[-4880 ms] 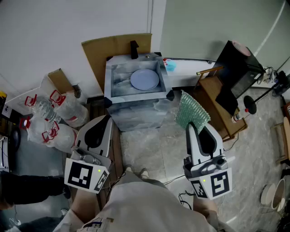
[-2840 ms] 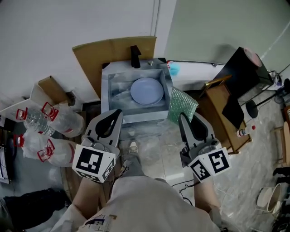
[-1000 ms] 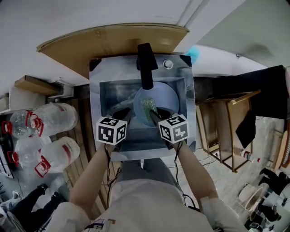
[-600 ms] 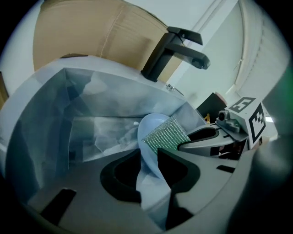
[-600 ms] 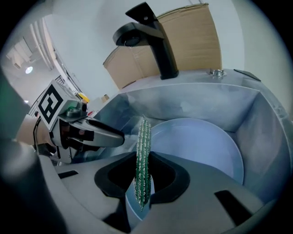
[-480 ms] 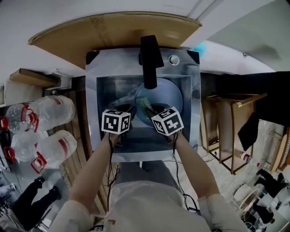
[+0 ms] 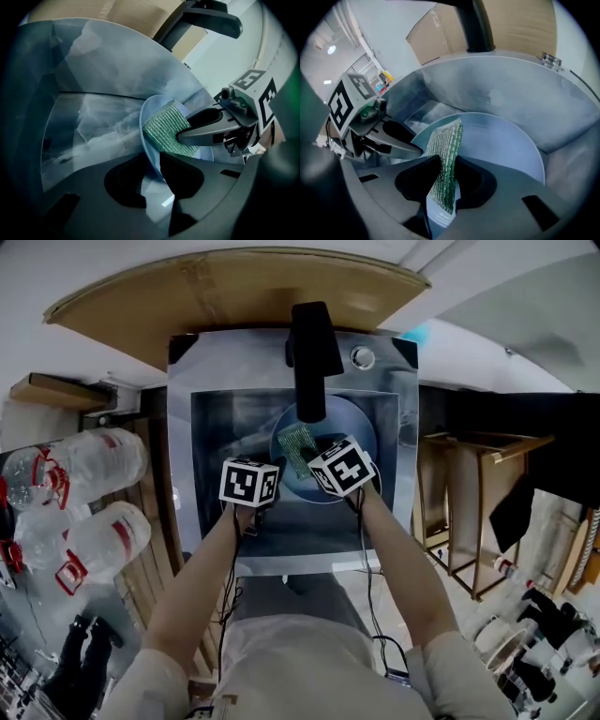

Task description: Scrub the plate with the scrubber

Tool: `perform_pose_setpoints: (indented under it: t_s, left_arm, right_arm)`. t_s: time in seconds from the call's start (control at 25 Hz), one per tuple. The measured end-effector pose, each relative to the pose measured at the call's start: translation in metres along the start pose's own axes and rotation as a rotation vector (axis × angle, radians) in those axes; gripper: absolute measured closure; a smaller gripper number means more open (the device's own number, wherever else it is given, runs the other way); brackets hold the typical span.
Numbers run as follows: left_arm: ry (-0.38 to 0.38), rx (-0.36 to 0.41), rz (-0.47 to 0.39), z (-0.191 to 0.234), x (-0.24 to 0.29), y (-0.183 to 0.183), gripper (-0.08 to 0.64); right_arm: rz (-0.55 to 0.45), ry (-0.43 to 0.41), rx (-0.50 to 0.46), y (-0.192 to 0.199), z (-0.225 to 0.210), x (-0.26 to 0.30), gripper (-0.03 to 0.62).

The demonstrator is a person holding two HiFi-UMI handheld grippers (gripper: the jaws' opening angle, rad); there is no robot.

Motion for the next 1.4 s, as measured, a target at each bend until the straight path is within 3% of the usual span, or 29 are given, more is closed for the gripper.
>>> perform_pose_setpoints:
  t_s: [0.12, 0.36, 0.52, 0.68, 1.04, 1.2, 1.4]
  left_arm:
    - [-0.029, -0.015, 0.019, 0.004, 0.000, -0.002, 0.462]
    - [-0.006, -0.098, 0.027, 0.010, -0.001, -0.002, 0.486]
    - [0.001, -0.090, 0.029, 0.010, -0.002, -0.003, 0.488]
    - [0.002, -0.140, 0.001, 0.016, -0.004, -0.003, 0.499]
    - [-0.059, -0.234, -0.069, 0.040, -0.021, -0.007, 0.532]
    - [-0.072, -0.233, -0.081, 0.047, -0.025, -0.008, 0.534]
    - [-0.101, -0.222, -0.078, 0.056, -0.029, -0.013, 0.532]
  right_arm:
    - [0.031, 0.051, -0.098, -0.005, -0.005, 0.009, 0.442]
    - [-0.045, 0.030, -0.166, -0.015, -0.007, 0.012, 0.473]
    - [-0.036, 0.161, -0.267, -0.030, -0.018, 0.009, 0.491]
    - [0.021, 0.298, -0.361, -0.037, -0.039, 0.008, 0.496]
    - [0.132, 0.387, -0.339, -0.017, -0.061, -0.009, 0.502]
    - [0.227, 0.346, -0.327, 0.003, -0.056, -0.016, 0.500]
    - [0.347, 0.169, -0.376, 0.026, -0.015, -0.010, 0.502]
Point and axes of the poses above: the fingertips, and each gripper's own axes: x forward along the fingers, z to its left, y out of its underside, the point moved 5 cm from there along -x, backward along the fingers
